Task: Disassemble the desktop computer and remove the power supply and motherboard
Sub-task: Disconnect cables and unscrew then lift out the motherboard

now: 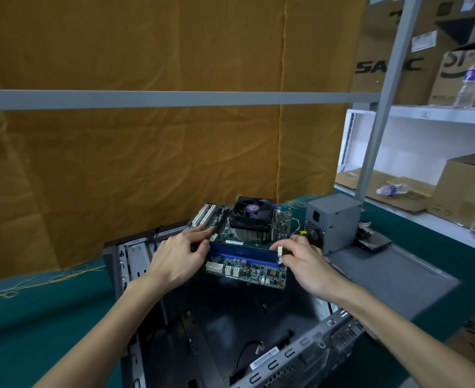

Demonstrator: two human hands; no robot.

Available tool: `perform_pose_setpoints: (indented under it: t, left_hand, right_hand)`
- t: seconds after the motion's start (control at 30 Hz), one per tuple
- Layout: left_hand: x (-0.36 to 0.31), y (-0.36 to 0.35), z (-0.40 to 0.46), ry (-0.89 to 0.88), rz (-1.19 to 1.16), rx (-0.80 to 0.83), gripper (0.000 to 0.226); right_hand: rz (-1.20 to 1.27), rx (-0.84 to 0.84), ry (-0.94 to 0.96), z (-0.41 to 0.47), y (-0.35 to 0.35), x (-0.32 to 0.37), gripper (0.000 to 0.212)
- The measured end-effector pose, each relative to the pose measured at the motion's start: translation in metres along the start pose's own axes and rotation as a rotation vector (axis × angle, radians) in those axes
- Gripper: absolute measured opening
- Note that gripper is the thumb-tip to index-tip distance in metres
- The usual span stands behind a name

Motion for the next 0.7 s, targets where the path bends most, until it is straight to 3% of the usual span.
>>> perform_pose_setpoints:
  t: [0.2,0.27,0.33,0.4,0.47,0.6,0.7]
  left_hand:
    - [0.005,-0.001,0.001,0.001,-0.041,0.024,0.041]
    - [0.005,-0.001,0.001,0.009,-0.038,0.029,0.040]
    - [0.005,-0.001,0.000,0.013,-0.028,0.030,0.040]
    - [0.006,-0.002,-0.002,0.008,-0.007,0.014,0.040]
    - [0.004,-0.004,-0.003,0.011,0.028,0.006,0.042]
    - [0.002,-0.008,-0.004,0.036,0.035,-0.047,0.041]
    - [-0.004,-0.002,0.001,0.071,-0.003,-0.111,0.039]
  right_hand:
    - [-0.011,-0.037,0.015,-0.004,0.003,0.007,0.027]
    - [0.032,-0.192,0.110,-0.009,0.011,0.015,0.022]
    - [-0.116,-0.338,0.249,-0.016,0.021,0.027,0.030]
    - [-0.317,-0.292,0.315,-0.016,0.018,0.036,0.040]
    - [-0.372,-0.231,0.297,-0.013,0.015,0.036,0.029]
    - [-0.095,-0.317,0.276,-0.011,0.030,0.039,0.007]
    - [0.085,-0.502,0.267,-0.013,0.057,0.035,0.012]
Point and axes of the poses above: each hand's wrist, its own z-axis towards the middle knuckle, its own y-axis out of the back of the hand, x = y × z, the point moved 5 cm from there along z, towards the middle knuckle, and after that the axes turned 12 degrees about y, right-handed, at the moved point
